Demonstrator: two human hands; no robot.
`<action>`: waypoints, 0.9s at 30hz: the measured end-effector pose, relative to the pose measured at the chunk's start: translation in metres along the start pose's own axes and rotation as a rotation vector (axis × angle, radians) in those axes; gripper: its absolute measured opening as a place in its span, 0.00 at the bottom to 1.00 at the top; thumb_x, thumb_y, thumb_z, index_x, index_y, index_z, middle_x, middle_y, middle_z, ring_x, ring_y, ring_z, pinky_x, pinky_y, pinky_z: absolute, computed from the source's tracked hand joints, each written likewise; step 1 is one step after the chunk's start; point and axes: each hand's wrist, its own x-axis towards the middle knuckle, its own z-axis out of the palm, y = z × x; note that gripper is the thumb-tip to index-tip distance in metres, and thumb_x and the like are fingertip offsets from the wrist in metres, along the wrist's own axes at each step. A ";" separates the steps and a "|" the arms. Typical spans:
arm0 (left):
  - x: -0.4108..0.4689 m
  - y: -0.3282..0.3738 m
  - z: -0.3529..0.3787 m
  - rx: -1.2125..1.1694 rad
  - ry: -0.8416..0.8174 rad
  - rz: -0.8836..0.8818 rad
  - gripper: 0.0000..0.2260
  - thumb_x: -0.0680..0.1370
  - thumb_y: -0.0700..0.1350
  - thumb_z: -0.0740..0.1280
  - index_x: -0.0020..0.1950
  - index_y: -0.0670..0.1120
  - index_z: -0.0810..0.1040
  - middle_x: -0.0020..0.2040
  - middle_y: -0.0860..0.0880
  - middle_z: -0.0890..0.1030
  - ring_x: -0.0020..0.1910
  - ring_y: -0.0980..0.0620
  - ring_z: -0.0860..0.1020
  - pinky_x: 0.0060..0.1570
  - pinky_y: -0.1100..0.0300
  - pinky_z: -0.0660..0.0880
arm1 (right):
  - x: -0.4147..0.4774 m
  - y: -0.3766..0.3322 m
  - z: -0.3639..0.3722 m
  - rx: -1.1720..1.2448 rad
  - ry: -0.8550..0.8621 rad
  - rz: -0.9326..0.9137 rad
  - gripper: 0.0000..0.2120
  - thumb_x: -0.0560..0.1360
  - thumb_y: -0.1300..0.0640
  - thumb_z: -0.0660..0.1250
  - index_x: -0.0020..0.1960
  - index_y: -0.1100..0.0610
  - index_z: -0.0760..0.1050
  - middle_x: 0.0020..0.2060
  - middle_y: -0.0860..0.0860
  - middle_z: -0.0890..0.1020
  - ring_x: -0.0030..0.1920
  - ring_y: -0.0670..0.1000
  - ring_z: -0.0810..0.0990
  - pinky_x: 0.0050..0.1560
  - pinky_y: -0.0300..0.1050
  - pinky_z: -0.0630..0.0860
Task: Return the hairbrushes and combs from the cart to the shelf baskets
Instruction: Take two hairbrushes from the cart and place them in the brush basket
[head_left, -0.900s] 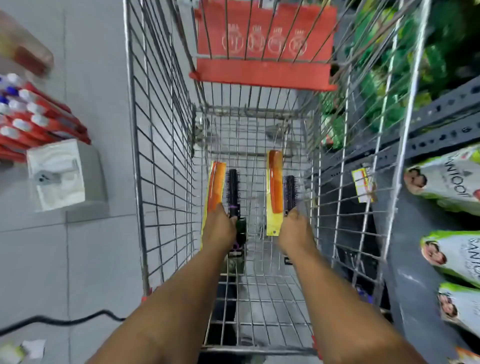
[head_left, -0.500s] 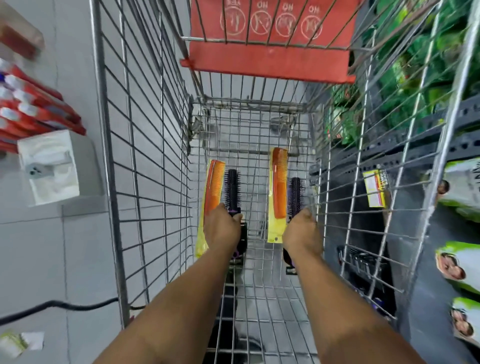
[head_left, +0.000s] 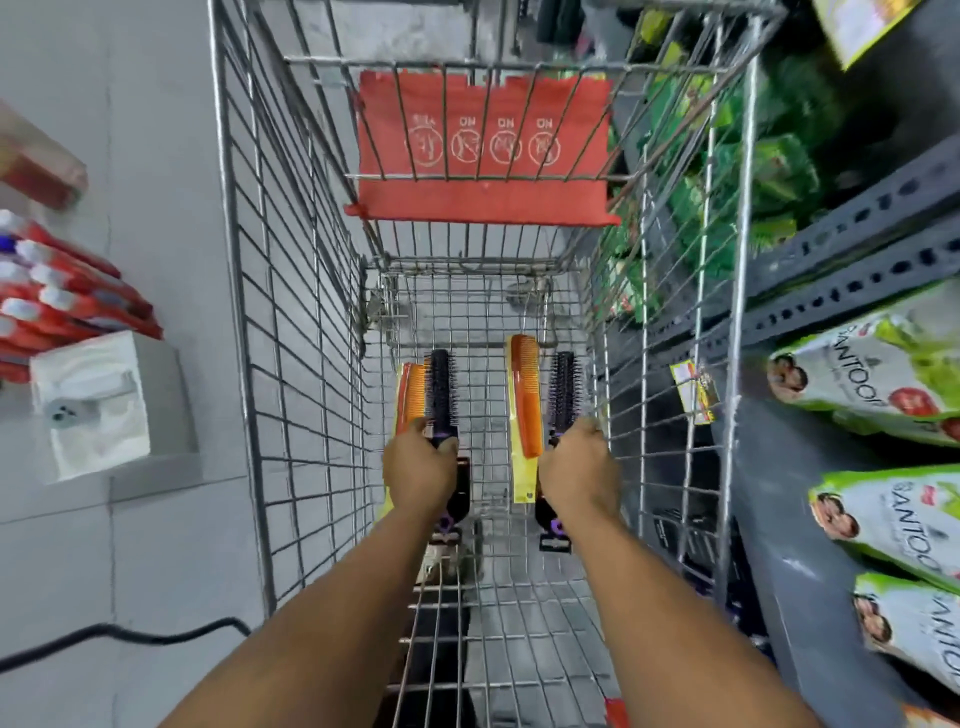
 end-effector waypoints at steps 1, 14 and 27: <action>-0.004 0.004 -0.007 -0.008 0.008 0.014 0.23 0.73 0.46 0.71 0.67 0.42 0.75 0.47 0.42 0.85 0.47 0.43 0.80 0.48 0.55 0.74 | -0.005 -0.003 -0.006 0.003 0.009 -0.019 0.19 0.76 0.61 0.63 0.65 0.61 0.63 0.51 0.61 0.80 0.46 0.61 0.81 0.41 0.57 0.82; -0.100 0.062 -0.119 -0.030 0.025 0.380 0.20 0.68 0.48 0.76 0.58 0.44 0.81 0.41 0.47 0.84 0.33 0.55 0.76 0.36 0.65 0.71 | -0.117 -0.008 -0.144 0.081 0.114 -0.198 0.22 0.74 0.51 0.68 0.60 0.63 0.66 0.54 0.62 0.79 0.49 0.62 0.79 0.39 0.49 0.71; -0.282 0.159 -0.128 -0.046 -0.209 0.816 0.21 0.63 0.49 0.79 0.51 0.41 0.84 0.44 0.41 0.86 0.45 0.46 0.83 0.48 0.51 0.79 | -0.254 0.126 -0.288 0.247 0.447 -0.121 0.19 0.73 0.47 0.66 0.54 0.59 0.66 0.47 0.60 0.79 0.41 0.61 0.75 0.35 0.49 0.68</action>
